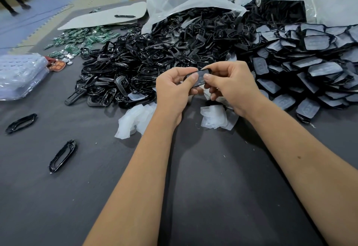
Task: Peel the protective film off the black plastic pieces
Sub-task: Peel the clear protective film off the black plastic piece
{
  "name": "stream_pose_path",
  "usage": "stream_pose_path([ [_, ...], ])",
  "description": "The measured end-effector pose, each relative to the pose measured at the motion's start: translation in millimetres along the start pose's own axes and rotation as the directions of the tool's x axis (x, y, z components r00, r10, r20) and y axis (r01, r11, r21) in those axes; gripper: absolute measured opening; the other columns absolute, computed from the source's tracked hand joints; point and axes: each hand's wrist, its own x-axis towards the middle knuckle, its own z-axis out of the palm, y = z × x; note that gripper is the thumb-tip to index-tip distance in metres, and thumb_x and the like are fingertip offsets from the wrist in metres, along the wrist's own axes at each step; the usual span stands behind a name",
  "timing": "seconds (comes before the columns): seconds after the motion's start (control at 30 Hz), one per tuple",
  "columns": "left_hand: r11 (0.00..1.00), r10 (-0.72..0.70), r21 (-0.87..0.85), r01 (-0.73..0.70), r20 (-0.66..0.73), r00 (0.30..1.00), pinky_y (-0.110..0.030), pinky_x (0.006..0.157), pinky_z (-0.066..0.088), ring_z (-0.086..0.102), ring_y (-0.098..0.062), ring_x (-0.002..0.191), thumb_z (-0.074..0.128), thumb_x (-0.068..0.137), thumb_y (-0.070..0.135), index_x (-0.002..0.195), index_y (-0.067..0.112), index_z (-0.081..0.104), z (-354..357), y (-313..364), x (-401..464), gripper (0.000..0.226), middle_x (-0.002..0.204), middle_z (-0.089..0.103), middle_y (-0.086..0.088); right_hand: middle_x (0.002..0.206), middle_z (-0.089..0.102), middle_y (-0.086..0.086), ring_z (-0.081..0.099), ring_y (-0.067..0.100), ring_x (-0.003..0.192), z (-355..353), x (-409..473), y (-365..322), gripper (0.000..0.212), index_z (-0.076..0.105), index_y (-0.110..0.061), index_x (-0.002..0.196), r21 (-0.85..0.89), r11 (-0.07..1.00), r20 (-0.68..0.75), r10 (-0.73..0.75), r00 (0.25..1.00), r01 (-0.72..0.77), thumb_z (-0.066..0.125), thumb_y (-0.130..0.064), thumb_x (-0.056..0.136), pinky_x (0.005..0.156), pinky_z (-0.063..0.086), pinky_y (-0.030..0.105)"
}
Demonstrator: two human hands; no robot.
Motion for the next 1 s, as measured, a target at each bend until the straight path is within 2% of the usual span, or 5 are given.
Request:
stream_pose_path([
  [0.3, 0.99, -0.114, -0.086, 0.113, -0.013, 0.993, -0.02, 0.047, 0.046, 0.063, -0.013, 0.054, 0.068, 0.094, -0.003, 0.098, 0.005, 0.073, -2.3, 6.6, -0.8, 0.011, 0.073, 0.072, -0.008, 0.072, 0.069, 0.001, 0.066, 0.016, 0.058, 3.2, -6.7, -2.3, 0.007, 0.071, -0.014, 0.102, -0.382, 0.866, 0.004, -0.346, 0.938, 0.321, 0.071, -0.011, 0.095, 0.055, 0.058, 0.038],
  [0.57, 0.895, -0.297, -0.327, 0.303, 0.071, 0.952, -0.019, 0.052, 0.05, 0.059, -0.01, 0.051, 0.056, 0.103, 0.009, 0.093, -0.002, 0.068, -12.8, 21.1, -0.8, 0.019, 0.068, 0.067, -0.008, 0.104, 0.061, 0.007, 0.06, 0.017, 0.091, -1.4, -2.2, 1.7, 0.015, 0.082, -0.017, 0.104, -0.488, 0.744, 0.104, -0.47, 0.877, 0.456, 0.082, -0.015, 0.089, 0.07, 0.039, 0.008],
  [0.77, 0.926, -0.169, -0.329, 0.186, 0.082, 0.982, -0.018, 0.064, 0.057, 0.069, -0.015, 0.069, 0.062, 0.103, 0.018, 0.094, 0.003, 0.073, -5.4, 21.5, -1.7, 0.021, 0.084, 0.073, -0.009, 0.084, 0.069, -0.006, 0.059, 0.005, 0.075, 1.7, -1.5, -3.9, 0.005, 0.079, -0.019, 0.09, -0.028, 0.99, -0.109, -0.14, 0.984, 0.137, 0.078, -0.015, 0.093, 0.066, 0.049, 0.02],
  [0.87, 0.966, -0.108, -0.231, 0.119, 0.059, 0.992, -0.019, 0.066, 0.056, 0.065, -0.012, 0.071, 0.067, 0.1, 0.009, 0.088, 0.008, 0.071, -3.8, 17.6, -3.2, 0.013, 0.087, 0.07, -0.008, 0.076, 0.071, -0.005, 0.06, 0.01, 0.071, 0.8, -2.2, -8.2, 0.008, 0.079, -0.017, 0.088, 0.257, 0.96, -0.005, 0.115, 0.993, -0.11, 0.075, -0.014, 0.094, 0.063, 0.051, 0.025],
  [1.0, 0.957, -0.121, -0.258, 0.133, 0.064, 0.991, -0.02, 0.066, 0.057, 0.062, -0.012, 0.071, 0.065, 0.102, 0.011, 0.093, 0.006, 0.072, -4.8, 18.2, -2.5, 0.013, 0.088, 0.071, -0.009, 0.09, 0.075, 0.005, 0.065, 0.014, 0.077, 1.1, -2.0, -10.0, 0.013, 0.077, -0.007, 0.107, 0.383, 0.903, 0.098, 0.167, 0.981, -0.193, 0.068, -0.008, 0.098, 0.065, 0.054, 0.026],
])
